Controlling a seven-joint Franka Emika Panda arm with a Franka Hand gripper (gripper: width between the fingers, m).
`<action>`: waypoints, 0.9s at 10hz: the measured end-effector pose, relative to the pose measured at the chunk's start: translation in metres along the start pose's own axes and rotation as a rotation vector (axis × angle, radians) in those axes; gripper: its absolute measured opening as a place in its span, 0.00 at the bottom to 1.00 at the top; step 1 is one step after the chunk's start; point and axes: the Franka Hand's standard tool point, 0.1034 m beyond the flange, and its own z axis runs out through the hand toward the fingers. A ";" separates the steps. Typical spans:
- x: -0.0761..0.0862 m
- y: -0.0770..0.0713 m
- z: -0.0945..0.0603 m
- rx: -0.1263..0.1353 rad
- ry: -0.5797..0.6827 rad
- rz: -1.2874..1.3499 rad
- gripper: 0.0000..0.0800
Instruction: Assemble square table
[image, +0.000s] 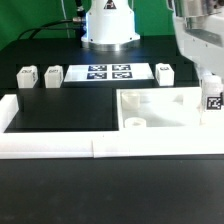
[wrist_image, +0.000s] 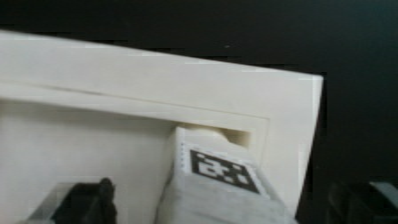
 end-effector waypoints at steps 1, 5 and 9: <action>0.001 -0.001 -0.001 0.008 0.004 -0.076 0.79; 0.000 0.001 -0.002 -0.048 0.028 -0.453 0.81; 0.005 0.000 0.001 -0.097 0.070 -0.975 0.78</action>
Offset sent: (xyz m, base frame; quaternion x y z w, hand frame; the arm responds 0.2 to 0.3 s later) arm 0.0000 0.0000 0.0000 0.0000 0.0000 -0.1938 0.9810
